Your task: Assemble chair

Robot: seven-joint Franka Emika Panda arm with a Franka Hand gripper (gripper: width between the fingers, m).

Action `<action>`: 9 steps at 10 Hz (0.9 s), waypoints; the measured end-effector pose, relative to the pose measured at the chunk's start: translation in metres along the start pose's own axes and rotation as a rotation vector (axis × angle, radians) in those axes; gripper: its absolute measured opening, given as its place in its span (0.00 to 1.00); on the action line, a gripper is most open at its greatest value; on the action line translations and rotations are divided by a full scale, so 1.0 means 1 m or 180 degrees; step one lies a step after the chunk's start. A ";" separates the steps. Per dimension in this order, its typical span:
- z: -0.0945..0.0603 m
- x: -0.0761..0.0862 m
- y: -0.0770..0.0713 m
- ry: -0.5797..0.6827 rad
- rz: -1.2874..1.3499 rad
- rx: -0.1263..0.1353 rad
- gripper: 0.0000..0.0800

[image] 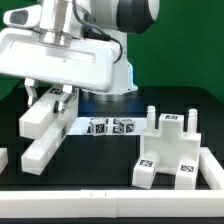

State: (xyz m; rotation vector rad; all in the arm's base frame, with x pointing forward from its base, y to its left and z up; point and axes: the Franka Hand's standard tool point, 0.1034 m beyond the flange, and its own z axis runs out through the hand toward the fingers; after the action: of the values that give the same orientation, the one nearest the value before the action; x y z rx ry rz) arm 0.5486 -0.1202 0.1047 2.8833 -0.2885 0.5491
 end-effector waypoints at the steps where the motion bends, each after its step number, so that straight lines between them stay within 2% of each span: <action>1: 0.006 0.005 -0.001 -0.0047 0.0037 -0.0015 0.36; 2: 0.015 0.014 -0.008 -0.0078 0.0168 -0.0064 0.36; 3: 0.023 0.023 -0.025 -0.0089 0.0352 -0.0167 0.36; 4: 0.025 0.029 -0.034 0.0027 0.0305 -0.0336 0.36; 5: 0.026 0.026 -0.033 0.0128 0.0191 -0.0490 0.36; 7: 0.029 0.027 -0.027 0.0219 0.0042 -0.0720 0.36; 8: 0.030 0.026 -0.019 0.0174 0.0024 -0.0773 0.36; 9: 0.031 0.026 -0.019 0.0210 0.0098 -0.0857 0.36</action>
Offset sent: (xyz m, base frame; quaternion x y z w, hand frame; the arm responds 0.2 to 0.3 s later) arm 0.0197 -0.0040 -0.0003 -0.2535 0.0170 -0.0323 0.9667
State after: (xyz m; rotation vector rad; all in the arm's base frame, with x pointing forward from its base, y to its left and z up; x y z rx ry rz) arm 0.5878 -0.1133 0.0832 2.6004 -0.3668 0.5621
